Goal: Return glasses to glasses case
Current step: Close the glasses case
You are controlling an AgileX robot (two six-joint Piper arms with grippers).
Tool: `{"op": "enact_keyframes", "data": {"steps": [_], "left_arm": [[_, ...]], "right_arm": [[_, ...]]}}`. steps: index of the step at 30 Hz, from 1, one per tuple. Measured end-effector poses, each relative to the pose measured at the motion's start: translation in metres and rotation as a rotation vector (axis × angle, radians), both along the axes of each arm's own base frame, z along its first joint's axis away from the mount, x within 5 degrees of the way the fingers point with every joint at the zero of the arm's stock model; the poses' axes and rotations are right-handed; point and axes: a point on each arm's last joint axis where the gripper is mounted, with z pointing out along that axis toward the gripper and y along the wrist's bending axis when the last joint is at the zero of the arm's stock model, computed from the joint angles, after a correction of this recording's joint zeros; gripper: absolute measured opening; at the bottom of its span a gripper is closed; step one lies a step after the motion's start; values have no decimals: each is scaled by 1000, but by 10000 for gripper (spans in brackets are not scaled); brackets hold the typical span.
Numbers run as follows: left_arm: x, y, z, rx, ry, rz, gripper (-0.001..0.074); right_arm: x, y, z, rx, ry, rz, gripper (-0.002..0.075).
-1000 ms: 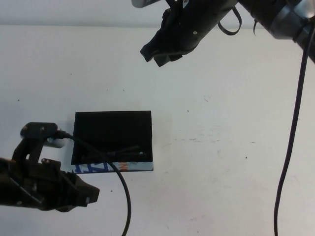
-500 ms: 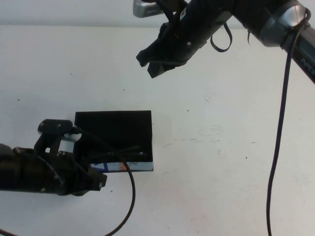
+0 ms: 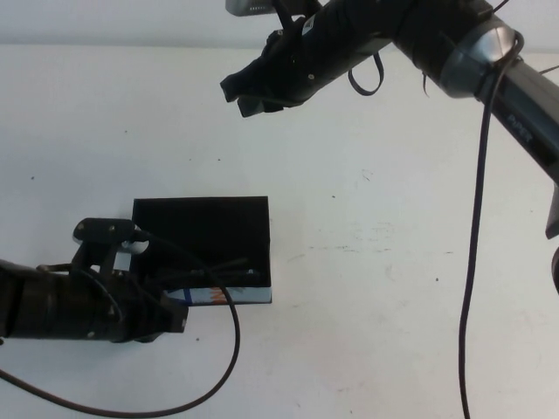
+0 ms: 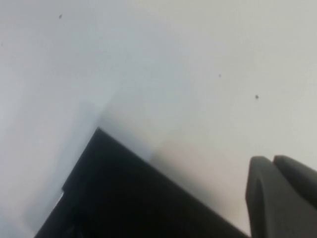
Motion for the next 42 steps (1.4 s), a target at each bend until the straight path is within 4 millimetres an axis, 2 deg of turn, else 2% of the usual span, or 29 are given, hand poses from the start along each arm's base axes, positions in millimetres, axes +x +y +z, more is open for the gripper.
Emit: {"op": "enact_keyframes", "data": {"steps": [5, 13, 23, 38, 42], "left_arm": [[2, 0, -6, 0, 6, 3, -4], [3, -1, -6, -4, 2, 6, -4], [3, -1, -6, -6, 2, 9, -4], [2, -3, -5, -30, 8, 0, -4], [2, -3, -5, -31, 8, 2, -4]], "right_arm": [[15, 9, -23, 44, -10, -36, -11], [33, 24, -72, 111, 27, -37, -11], [40, 29, -117, 70, 97, -37, -11], [24, 32, -126, -11, 215, 53, -11], [19, 35, -121, -23, 234, 85, -11]]}}
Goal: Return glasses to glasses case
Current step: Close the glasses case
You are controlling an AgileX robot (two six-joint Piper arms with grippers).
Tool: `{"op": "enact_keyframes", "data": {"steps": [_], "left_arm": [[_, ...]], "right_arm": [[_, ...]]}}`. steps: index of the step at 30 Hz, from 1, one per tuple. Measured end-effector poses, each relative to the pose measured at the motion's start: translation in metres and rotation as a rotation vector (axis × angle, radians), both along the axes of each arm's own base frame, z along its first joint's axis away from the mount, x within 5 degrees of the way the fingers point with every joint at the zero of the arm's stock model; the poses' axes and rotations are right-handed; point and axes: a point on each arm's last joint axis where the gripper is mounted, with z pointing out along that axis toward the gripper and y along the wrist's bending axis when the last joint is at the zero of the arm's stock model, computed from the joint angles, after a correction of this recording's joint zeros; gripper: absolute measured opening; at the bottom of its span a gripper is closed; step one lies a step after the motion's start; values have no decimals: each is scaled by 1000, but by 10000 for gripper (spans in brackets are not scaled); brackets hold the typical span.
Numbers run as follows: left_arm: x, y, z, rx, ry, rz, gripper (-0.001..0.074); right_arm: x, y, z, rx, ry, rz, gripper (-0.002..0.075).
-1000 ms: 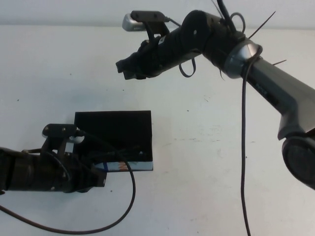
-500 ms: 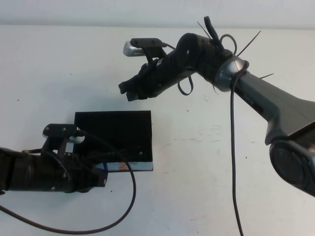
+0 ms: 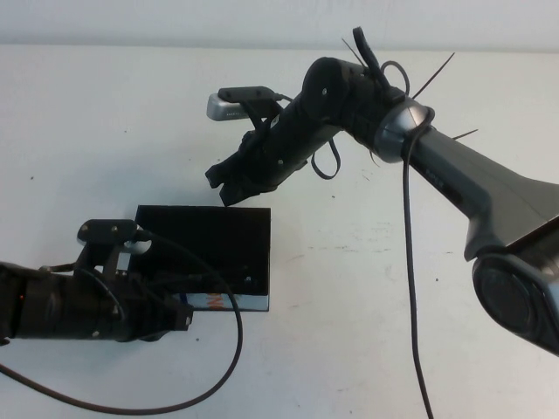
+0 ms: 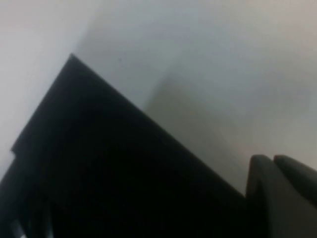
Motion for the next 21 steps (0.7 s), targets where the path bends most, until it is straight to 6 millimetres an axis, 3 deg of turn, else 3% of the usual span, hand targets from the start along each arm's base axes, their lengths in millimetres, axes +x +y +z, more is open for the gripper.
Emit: {"op": "enact_keyframes", "data": {"steps": [9, 15, 21], "left_arm": [[1, 0, 1, 2, -19, 3, -4], [2, 1, 0, 5, -23, 9, -4], [2, 1, 0, 8, -25, 12, -4]], "right_arm": [[-9, -1, 30, -12, 29, 95, -11], [-7, -3, 32, -45, -4, 88, -11], [17, -6, 24, -51, -155, -73, -11]]}}
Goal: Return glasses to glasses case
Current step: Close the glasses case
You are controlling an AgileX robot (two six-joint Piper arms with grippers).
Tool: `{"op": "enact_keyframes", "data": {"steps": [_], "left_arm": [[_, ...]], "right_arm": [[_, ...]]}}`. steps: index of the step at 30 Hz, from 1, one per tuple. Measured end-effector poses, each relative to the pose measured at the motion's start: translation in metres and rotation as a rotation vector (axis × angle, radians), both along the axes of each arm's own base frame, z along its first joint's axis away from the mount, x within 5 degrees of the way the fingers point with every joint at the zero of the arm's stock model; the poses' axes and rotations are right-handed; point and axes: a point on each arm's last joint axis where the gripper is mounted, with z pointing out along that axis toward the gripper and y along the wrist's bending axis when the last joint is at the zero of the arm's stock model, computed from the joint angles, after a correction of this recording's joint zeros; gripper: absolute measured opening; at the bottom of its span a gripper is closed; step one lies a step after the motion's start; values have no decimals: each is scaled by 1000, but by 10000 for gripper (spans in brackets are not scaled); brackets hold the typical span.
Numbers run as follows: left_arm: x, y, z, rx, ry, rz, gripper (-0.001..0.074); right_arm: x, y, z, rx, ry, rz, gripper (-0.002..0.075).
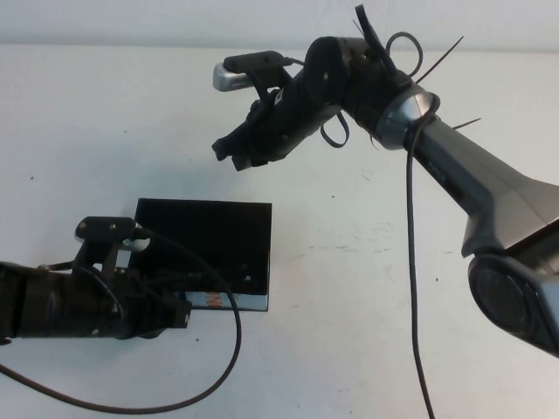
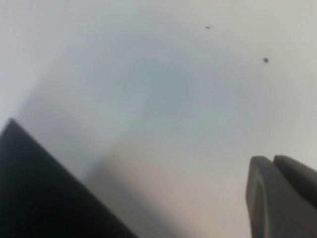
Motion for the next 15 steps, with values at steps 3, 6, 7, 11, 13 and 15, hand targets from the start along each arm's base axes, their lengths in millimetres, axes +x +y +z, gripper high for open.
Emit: {"op": "enact_keyframes", "data": {"steps": [3, 6, 7, 11, 13, 15], "left_arm": [[0, 0, 0, 0, 0, 0, -4], [0, 0, 0, -1, 0, 2, -4], [0, 0, 0, -2, 0, 2, -4], [0, 0, 0, -3, 1, 4, -4], [0, 0, 0, -3, 1, 4, -4], [0, 0, 0, -3, 1, 4, -4]], "right_arm": [[5, -1, -18, -18, 32, -17, -11], [3, -2, -36, -53, 102, -2, -11], [2, -2, -42, -58, 131, 6, -11], [-4, -1, -43, -47, 200, 30, -11], [-7, 0, -40, -44, 221, 44, -11], [-9, 0, -34, -41, 233, 61, -11]]}}
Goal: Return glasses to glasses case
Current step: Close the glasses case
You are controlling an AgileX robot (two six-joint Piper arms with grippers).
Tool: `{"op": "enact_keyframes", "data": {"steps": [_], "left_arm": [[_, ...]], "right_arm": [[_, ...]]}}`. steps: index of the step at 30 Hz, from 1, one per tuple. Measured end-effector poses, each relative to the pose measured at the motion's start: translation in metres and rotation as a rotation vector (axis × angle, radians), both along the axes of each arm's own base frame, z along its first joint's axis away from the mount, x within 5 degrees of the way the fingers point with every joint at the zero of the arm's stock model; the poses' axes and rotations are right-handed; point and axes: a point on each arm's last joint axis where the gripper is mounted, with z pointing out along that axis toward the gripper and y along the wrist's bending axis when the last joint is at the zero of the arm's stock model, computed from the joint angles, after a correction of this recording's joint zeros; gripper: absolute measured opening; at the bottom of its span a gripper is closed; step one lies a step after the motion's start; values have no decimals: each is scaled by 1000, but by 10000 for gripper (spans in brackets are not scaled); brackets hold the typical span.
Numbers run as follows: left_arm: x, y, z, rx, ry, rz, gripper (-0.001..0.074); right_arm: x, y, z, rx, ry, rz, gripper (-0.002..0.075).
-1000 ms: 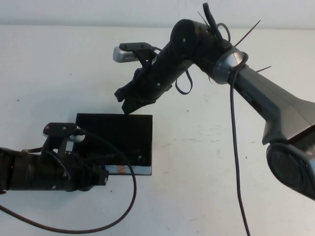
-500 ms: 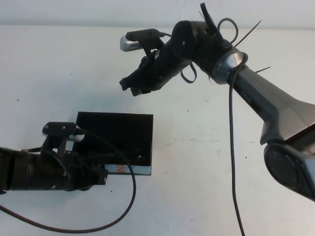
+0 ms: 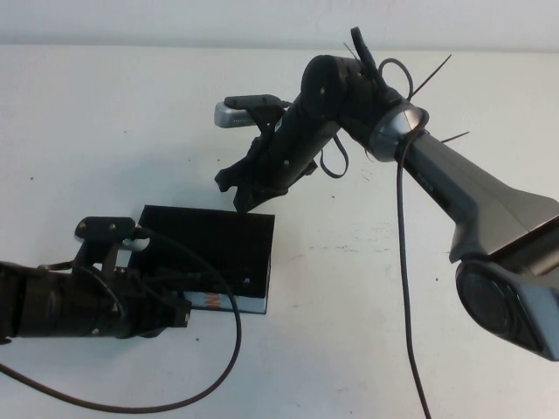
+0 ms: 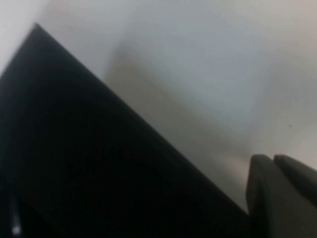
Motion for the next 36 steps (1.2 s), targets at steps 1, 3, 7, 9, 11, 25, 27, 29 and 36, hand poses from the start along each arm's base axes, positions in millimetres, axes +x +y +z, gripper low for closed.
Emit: {"op": "enact_keyframes", "data": {"steps": [1, 3, 7, 9, 11, 25, 27, 29, 36], "left_arm": [[0, 0, 0, 0, 0, 0, -4], [0, 0, 0, 1, -1, -1, -4], [0, 0, 0, 5, -3, 2, -4], [0, 1, 0, 7, -3, 3, -4], [0, 1, 0, 7, -3, 3, -4], [0, 1, 0, 7, -3, 3, -4], [0, 1, 0, 8, -4, 4, -4], [0, 1, 0, 8, -4, 4, -4], [1, 1, 0, 10, -4, 5, -4]], "right_arm": [[0, 1, 5, 12, -4, 4, -11], [0, 2, 15, 35, -22, 8, -11], [-1, 5, 26, 82, -26, 13, -11], [-2, 5, 27, 90, -21, 14, -11], [-2, 5, 26, 86, -21, 15, -11], [33, -72, 4, -43, 37, -156, -11], [30, -80, 2, -37, 77, -159, -11], [24, -86, -1, -43, 109, -146, -11], [10, -79, -2, 71, 179, -81, -11]]}}
